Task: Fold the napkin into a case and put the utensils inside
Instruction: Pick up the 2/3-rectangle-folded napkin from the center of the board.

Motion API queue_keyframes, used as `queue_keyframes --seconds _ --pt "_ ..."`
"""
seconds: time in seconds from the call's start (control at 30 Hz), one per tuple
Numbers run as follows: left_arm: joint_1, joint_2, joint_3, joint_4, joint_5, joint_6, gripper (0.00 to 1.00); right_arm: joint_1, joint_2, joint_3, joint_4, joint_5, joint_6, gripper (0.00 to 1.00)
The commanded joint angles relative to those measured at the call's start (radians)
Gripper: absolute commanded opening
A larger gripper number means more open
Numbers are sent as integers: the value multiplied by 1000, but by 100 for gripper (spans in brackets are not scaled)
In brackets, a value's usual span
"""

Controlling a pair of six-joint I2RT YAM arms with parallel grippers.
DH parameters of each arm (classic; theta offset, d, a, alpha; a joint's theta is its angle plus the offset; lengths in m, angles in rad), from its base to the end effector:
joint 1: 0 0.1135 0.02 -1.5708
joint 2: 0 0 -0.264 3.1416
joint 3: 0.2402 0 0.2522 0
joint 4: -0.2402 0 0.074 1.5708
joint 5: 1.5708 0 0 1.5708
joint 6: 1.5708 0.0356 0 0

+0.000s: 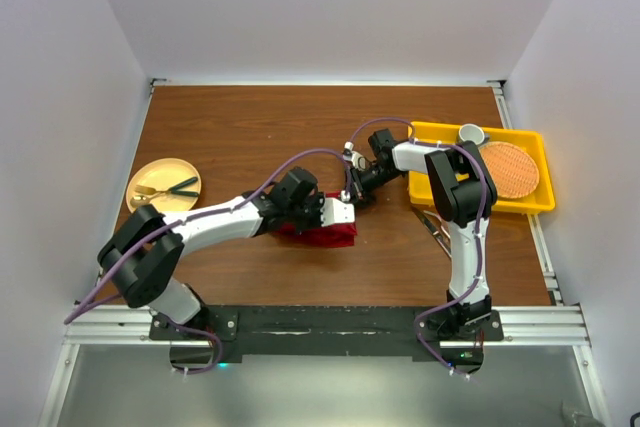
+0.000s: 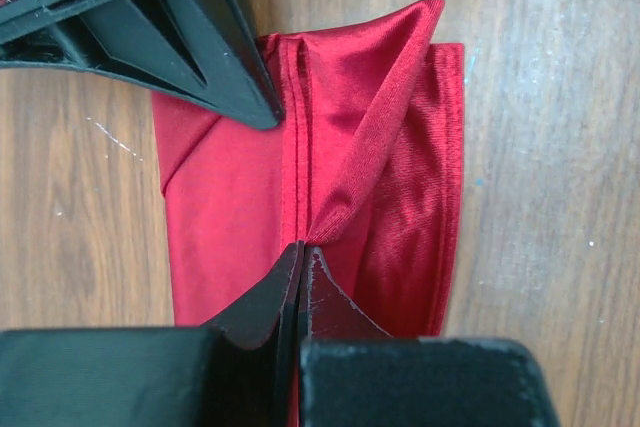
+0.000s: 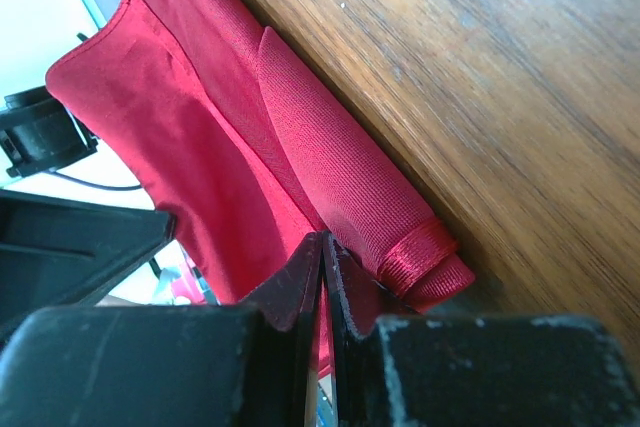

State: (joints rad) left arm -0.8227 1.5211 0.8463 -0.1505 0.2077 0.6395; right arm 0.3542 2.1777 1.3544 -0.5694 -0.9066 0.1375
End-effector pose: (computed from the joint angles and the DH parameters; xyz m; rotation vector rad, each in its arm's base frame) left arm 0.2051 -0.2318 0.1910 1.6734 1.7194 -0.3346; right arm 0.3637 0.1644 0.0971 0.4182 -2.7338 -1.3655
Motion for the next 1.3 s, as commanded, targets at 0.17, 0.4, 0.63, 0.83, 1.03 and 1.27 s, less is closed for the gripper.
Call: queue_keyframes --seconds 0.17,0.4,0.63,0.83,1.03,1.27 --pt "76 27 38 -66 193 26 13 -4 73 11 31 272 -98 8" --pt "-27 -128 -165 12 44 40 39 -6 71 9 32 273 -96 8" --pt "-112 -93 -230 74 -103 42 45 -4 74 9 34 278 -98 8" --pt "-116 -33 -230 100 -137 58 38 -4 73 2 34 278 -101 8" --pt "-118 4 -234 98 -146 94 24 -3 74 5 34 276 -98 8" --pt "-107 -61 -164 -4 -41 98 0 -3 76 14 26 279 -110 8"
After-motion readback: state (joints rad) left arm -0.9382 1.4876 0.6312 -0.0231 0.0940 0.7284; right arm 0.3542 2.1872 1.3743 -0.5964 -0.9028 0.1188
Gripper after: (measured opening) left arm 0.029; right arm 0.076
